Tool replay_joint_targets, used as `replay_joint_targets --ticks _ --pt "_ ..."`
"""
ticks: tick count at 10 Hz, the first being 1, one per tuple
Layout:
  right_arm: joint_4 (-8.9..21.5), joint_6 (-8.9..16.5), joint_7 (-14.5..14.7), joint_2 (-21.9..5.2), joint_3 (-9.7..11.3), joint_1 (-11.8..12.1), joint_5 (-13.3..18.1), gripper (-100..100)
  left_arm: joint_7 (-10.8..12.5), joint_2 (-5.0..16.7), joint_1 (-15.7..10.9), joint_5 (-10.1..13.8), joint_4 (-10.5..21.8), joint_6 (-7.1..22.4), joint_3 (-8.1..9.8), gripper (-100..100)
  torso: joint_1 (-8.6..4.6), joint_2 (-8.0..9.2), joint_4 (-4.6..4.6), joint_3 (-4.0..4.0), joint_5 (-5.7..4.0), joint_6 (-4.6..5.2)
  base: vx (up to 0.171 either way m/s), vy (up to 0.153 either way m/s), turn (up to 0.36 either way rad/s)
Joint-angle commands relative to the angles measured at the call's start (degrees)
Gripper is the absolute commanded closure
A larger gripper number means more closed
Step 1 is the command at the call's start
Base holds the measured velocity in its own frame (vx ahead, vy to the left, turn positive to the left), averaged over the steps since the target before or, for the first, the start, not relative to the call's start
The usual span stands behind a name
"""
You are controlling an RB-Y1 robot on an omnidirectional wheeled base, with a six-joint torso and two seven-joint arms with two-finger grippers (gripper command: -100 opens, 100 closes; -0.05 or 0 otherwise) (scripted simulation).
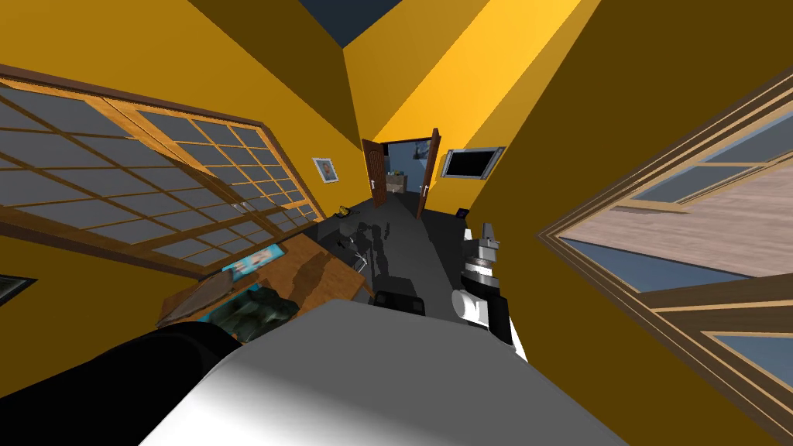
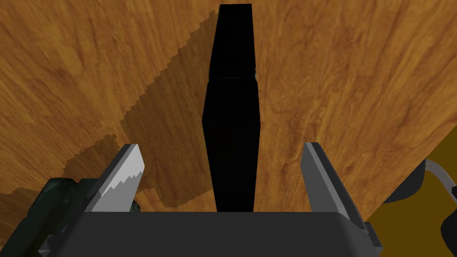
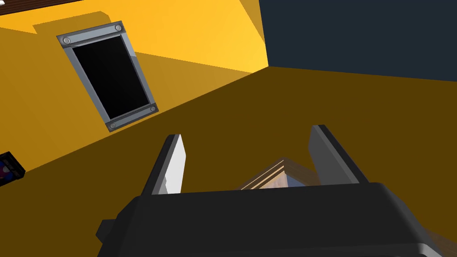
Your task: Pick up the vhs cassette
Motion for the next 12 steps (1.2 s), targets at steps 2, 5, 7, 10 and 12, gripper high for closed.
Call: replay_joint_targets --ticks 2,5,7,10,12 --pt "0.0 0.0 0.0 0.0 0.0 0.0 0.0 0 -0.2 -0.1 -0.1 0.0 0.1 0.0 -0.03 100 -0.04 -0.03 -0.01 -0.02 -0.02 -0.01 -0.002 0.002 -0.007" --pt "0.0 0.0 0.0 0.0 0.0 0.0 0.0 0 -0.1 -0.1 0.0 0.0 0.2 0.0 -0.05 100 -0.07 -0.05 0.02 -0.02 -0.02 0.02 0.000 0.000 0.000" --pt "0.0 0.0 0.0 0.0 0.0 0.0 0.0 0 -0.1 -0.1 0.0 0.0 0.2 0.1 -0.05 0 -0.07 -0.03 0.03 0.00 -0.02 0.02 0.000 0.000 0.000" --pt "0.0 0.0 0.0 0.0 0.0 0.0 0.0 0 2.7 4.0 2.8 -0.3 -3.1 -0.9 1.17 100 -0.20 -0.12 -0.02 -0.07 -0.10 -0.02 0.018 -0.021 0.068" --pt "0.0 0.0 0.0 0.0 0.0 0.0 0.0 0 2.0 3.3 2.4 -0.3 -2.5 -1.0 1.19 0 -0.21 -0.12 -0.04 -0.08 -0.09 -0.04 0.002 -0.006 0.005"
